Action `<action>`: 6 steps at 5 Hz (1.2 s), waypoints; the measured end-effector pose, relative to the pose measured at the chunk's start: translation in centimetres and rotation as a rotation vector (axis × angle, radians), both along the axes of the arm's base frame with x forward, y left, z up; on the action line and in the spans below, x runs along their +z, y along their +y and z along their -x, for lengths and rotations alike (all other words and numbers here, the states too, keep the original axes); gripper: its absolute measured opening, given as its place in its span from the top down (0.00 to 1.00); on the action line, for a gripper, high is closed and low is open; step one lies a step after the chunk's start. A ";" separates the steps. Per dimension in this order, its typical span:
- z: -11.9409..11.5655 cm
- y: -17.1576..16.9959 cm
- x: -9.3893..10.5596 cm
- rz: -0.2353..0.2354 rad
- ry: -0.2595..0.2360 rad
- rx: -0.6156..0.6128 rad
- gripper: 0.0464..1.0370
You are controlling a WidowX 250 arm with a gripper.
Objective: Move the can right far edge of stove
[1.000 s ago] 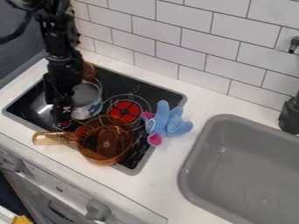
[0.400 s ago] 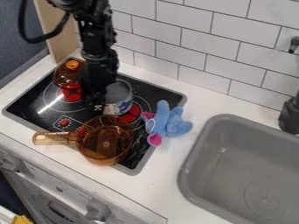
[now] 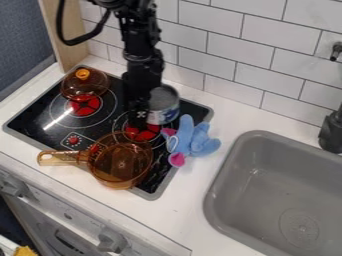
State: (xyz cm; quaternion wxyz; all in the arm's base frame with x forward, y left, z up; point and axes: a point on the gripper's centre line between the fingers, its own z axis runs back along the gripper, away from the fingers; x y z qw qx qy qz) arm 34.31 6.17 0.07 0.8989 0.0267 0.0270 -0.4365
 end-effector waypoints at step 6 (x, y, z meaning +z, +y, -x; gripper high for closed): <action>-1.8 -3.8 2.4 0.001 -0.058 -0.089 0.04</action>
